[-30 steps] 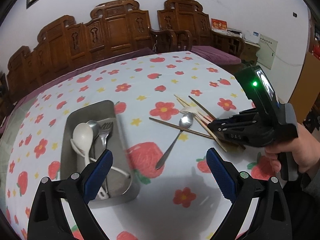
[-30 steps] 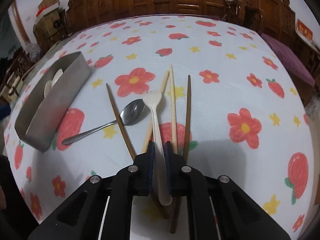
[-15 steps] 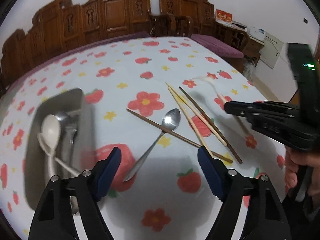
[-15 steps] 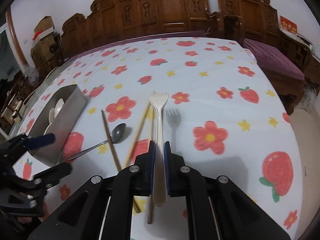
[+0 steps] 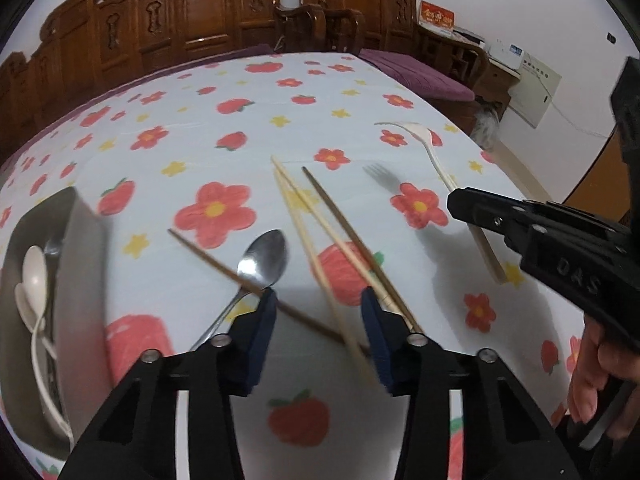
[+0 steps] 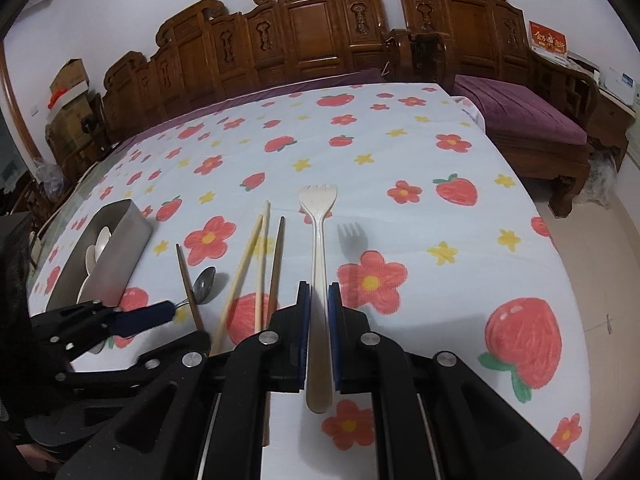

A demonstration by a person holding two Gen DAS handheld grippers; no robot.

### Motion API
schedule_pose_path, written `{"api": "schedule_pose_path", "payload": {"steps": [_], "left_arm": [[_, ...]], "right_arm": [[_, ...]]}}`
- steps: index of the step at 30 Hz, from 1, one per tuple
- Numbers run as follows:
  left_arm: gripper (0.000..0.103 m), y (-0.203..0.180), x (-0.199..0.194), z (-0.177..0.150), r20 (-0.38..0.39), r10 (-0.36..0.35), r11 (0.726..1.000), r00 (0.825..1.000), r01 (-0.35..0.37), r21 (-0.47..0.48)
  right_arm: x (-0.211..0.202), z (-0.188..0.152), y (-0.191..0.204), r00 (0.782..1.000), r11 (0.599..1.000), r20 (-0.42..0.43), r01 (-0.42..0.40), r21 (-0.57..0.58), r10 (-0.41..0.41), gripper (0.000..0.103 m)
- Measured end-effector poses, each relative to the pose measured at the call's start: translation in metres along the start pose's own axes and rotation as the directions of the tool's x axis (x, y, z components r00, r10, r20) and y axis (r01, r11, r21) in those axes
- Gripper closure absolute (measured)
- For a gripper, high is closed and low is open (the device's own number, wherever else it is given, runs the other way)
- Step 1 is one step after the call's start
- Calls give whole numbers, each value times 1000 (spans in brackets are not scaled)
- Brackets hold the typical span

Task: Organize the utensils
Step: 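Grasp a light wooden chopstick with the left tool while the right tool holds the white fork, then carry the light chopstick into the steel tray and open the left tool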

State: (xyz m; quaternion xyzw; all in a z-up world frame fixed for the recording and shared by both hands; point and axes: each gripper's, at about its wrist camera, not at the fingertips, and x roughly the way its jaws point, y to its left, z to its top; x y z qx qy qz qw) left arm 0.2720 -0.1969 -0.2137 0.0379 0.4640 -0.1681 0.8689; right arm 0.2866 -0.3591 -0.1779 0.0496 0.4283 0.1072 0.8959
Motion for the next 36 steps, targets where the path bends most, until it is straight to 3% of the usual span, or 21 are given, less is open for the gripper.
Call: {"api": "schedule_pose_path", "payload": {"steps": [3, 11, 17, 25, 36], "left_arm": [[78, -3, 11, 2, -25, -1, 1000, 1000, 0, -3], [86, -6, 26, 2, -55, 36, 999, 998, -35, 17], [99, -3, 24, 3, -73, 46, 999, 996, -46, 0], [99, 1, -3, -2, -47, 12, 1000, 999, -12, -9], [99, 20, -54, -5, 13, 25, 1000, 1000, -25, 5]], "right_arm": [[0, -1, 0, 1000, 1000, -1, 2, 0, -2, 92], [-1, -1, 1, 1000, 1000, 0, 8, -5, -8, 92], [-1, -1, 1, 1000, 1000, 2, 10, -4, -10, 92], [-9, -8, 13, 1000, 1000, 3, 5, -15, -5, 92], [-18, -19, 41, 999, 998, 8, -35, -47, 36, 92]]}}
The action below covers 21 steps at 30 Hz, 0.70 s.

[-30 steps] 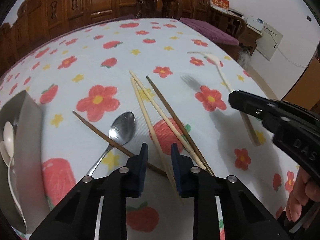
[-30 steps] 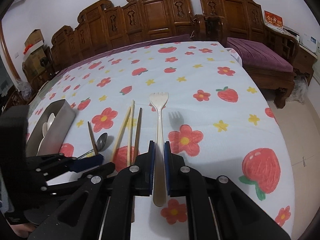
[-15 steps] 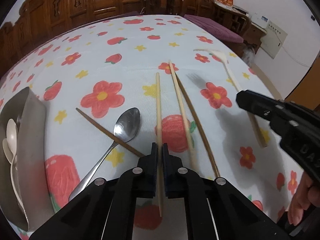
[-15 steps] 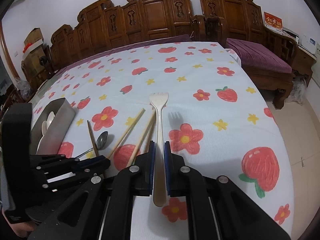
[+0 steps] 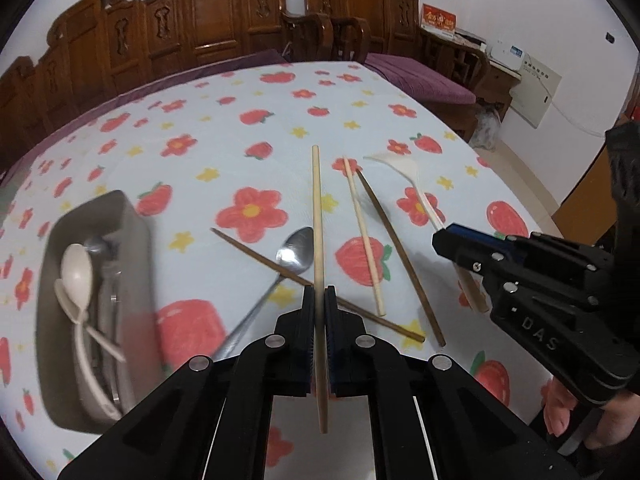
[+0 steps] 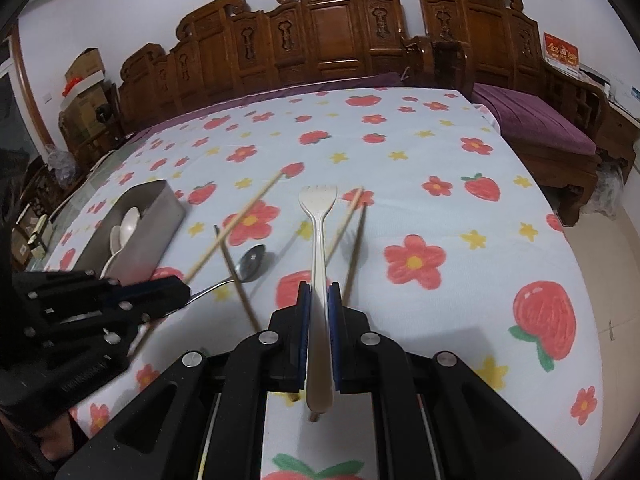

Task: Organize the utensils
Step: 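Carry the light chopstick into the steel tray and open the left tool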

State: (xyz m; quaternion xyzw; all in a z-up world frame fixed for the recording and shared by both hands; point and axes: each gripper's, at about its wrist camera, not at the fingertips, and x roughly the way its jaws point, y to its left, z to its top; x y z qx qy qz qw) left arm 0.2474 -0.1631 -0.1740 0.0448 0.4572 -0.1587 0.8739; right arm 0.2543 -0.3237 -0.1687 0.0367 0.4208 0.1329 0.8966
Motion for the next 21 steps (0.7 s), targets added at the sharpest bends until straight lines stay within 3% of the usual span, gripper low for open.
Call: {"api": "schedule_pose_path", "payload": {"steps": [21], "left_arm": [[99, 88, -66, -18, 63, 67, 996, 996, -63, -68]], "right_arm": [[-9, -6, 73, 999, 986, 23, -36, -165, 40, 92]]}}
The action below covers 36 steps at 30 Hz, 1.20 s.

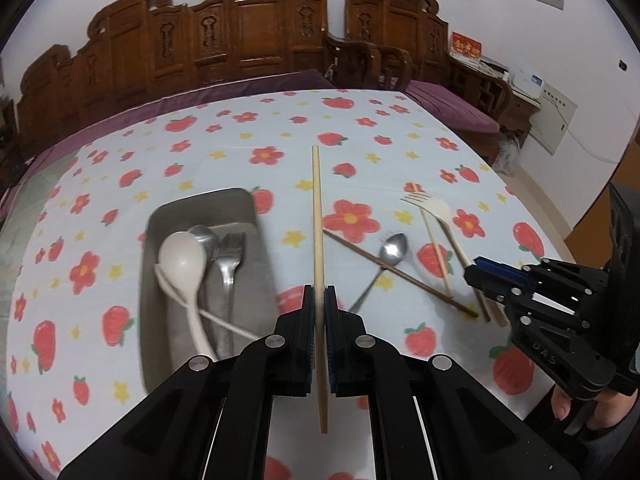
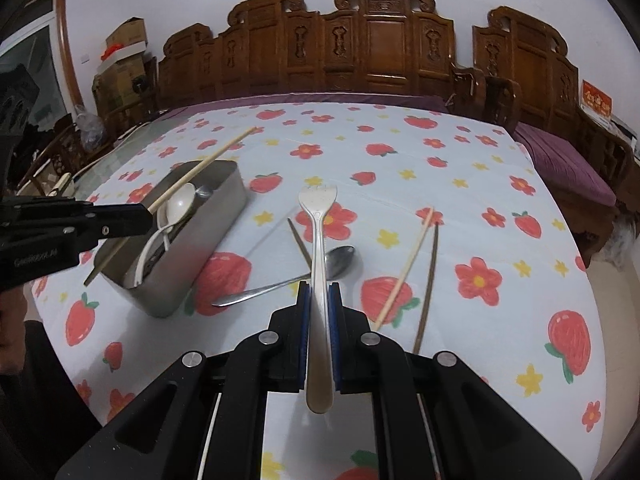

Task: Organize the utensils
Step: 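Carry the light chopstick into the steel tray and open the left tool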

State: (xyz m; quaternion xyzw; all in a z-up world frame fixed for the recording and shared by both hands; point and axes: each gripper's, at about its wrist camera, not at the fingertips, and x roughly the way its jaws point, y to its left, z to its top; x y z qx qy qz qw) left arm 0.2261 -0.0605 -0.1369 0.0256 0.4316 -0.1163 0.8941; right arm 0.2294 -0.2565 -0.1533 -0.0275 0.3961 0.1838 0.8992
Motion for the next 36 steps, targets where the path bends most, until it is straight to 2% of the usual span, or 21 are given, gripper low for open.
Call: {"api": "schedule_pose_path", "payload": {"steps": [12, 21, 31, 32, 33, 35, 36], "left_arm": [[99, 51, -2, -4, -2, 51, 997, 999, -51, -52], [99, 81, 33, -12, -73, 73, 994, 995, -79, -75], [99, 88, 62, -19, -135, 49, 995, 990, -60, -82], [96, 89, 61, -20, -133, 41, 995, 990, -53, -87], [87, 90, 60, -21, -129, 39, 995, 991, -50, -88], [78, 89, 53, -23, -94, 49, 995, 994, -57, -78], [76, 89, 49, -23, -81, 58, 995, 995, -64, -72]], "right_arm": [[-10, 4, 28, 998, 999, 35, -51, -17, 52, 92], [-7, 2, 39, 998, 997, 23, -61, -40, 62, 92], [1, 0, 44, 998, 997, 0, -61, -57, 61, 92], [2, 0, 45, 998, 997, -2, -63, -55, 63, 92], [1, 2, 45, 998, 997, -1, -61, -53, 61, 92], [1, 5, 46, 998, 997, 1, -63, -50, 64, 92], [0, 7, 48, 998, 996, 2, -65, -53, 65, 92]]}}
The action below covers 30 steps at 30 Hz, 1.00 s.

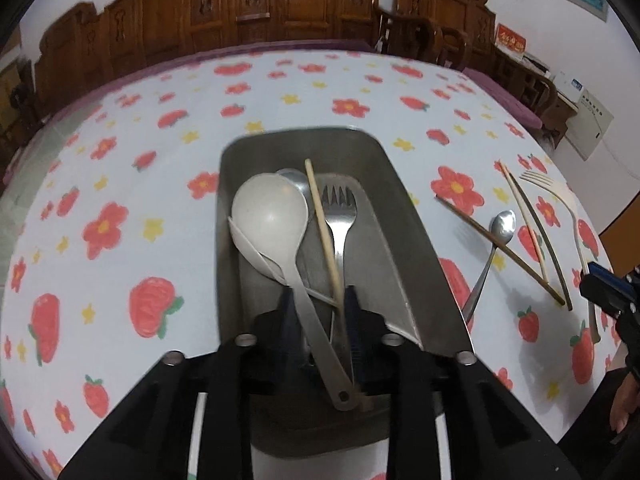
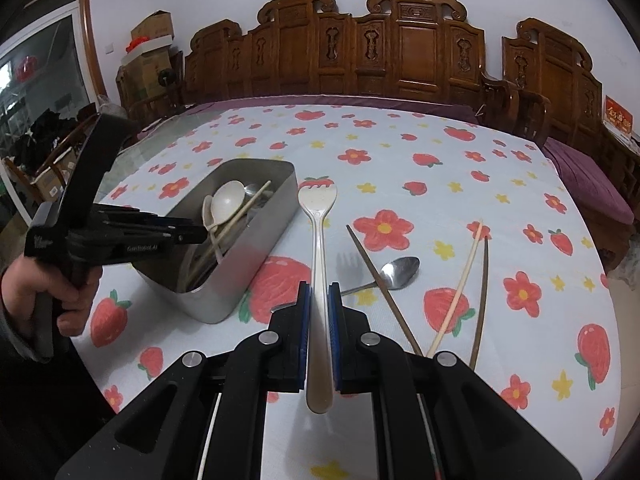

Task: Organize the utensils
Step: 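Carry the light chopstick into the steel tray and open the left tool, then lower the white plastic fork into the tray and open the right tool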

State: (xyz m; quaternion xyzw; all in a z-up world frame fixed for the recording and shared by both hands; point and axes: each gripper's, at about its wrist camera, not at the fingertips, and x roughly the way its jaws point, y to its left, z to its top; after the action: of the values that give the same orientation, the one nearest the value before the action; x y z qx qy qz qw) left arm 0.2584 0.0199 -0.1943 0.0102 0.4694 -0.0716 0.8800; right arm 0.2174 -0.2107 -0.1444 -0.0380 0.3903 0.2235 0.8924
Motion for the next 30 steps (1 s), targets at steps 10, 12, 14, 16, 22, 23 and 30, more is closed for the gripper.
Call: {"api": "schedule_pose_path", "payload": {"steps": [10, 12, 14, 16, 22, 23, 30], "left_arm": [[50, 11, -25, -12, 90, 10, 1000, 996, -9, -11], [41, 12, -30, -13, 106, 20, 1000, 994, -20, -3], [36, 15, -37, -13, 127, 24, 1000, 992, -24, 0], [34, 18, -46, -13, 143, 1, 1000, 990, 1, -11], [26, 31, -76, -6, 217, -15, 999, 976, 21, -26], [25, 34, -79, -6, 228, -10, 999, 974, 17, -27], [18, 52, -92, -4, 264, 48, 999, 963, -41, -33]], "right_arm": [[2, 13, 21, 1000, 999, -17, 16, -37, -17, 92], [2, 15, 25, 1000, 999, -19, 18, -42, -19, 92], [3, 17, 29, 1000, 999, -21, 19, -46, -20, 92], [4, 21, 34, 1000, 998, -24, 18, -53, -19, 92], [13, 33, 54, 999, 996, -33, 14, -85, -17, 92], [14, 34, 56, 999, 996, -35, 12, -88, -15, 92], [29, 50, 79, 999, 994, -48, -19, -108, 14, 92]]}}
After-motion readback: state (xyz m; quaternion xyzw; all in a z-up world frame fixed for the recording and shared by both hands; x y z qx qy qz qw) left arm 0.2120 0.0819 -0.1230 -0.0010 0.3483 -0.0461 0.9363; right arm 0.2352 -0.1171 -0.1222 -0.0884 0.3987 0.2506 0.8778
